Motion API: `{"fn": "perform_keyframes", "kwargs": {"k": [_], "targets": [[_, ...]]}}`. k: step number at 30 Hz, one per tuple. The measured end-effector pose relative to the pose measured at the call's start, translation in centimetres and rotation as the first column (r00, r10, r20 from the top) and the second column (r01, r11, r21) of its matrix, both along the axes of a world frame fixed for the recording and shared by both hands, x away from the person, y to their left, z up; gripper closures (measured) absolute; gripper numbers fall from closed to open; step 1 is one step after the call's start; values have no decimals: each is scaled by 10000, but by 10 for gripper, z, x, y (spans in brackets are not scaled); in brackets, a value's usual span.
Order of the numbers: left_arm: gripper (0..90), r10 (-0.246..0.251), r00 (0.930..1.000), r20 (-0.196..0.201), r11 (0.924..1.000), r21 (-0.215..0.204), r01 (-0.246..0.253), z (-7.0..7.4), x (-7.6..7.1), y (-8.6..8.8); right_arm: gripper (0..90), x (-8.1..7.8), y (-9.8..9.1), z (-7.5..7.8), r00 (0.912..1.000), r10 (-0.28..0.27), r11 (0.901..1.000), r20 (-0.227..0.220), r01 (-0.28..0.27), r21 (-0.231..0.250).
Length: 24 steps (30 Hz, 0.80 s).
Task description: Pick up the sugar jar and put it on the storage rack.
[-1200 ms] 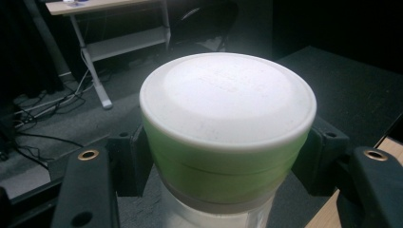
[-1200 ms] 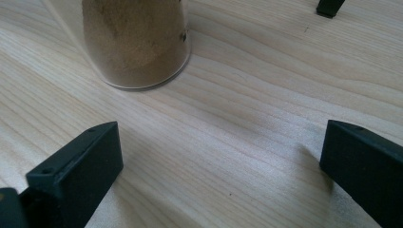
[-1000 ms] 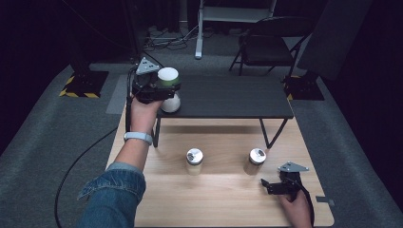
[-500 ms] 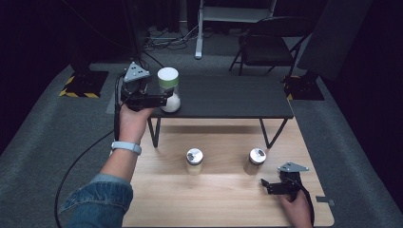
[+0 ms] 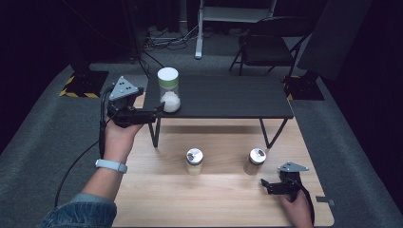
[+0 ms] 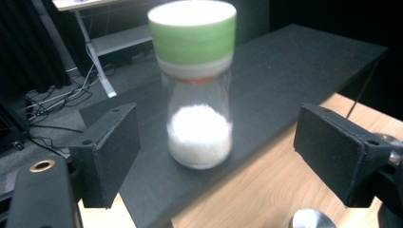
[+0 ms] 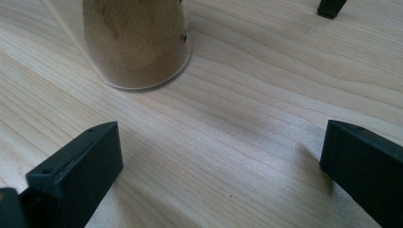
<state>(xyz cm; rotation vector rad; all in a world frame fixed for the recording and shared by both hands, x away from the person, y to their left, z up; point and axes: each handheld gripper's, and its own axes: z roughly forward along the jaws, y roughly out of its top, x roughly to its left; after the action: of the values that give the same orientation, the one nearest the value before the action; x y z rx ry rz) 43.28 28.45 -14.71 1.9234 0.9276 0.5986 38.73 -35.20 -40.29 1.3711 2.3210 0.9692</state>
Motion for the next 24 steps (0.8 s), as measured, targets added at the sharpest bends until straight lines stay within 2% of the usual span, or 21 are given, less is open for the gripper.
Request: {"fn": "perform_keyframes", "kwargs": {"k": [11, 24], "targets": [[159, -225, 9991, -351, 9996, -158, 219, -31, -13, 11, 2, 0, 0, 0, 10000, 10, 10000, 0, -10, 0], [158, -44, 9977, -679, 9994, -350, 20, -69, -20, 19, 1, 0, 0, 0, 10000, 20, 10000, -6, -20, 2]]}}
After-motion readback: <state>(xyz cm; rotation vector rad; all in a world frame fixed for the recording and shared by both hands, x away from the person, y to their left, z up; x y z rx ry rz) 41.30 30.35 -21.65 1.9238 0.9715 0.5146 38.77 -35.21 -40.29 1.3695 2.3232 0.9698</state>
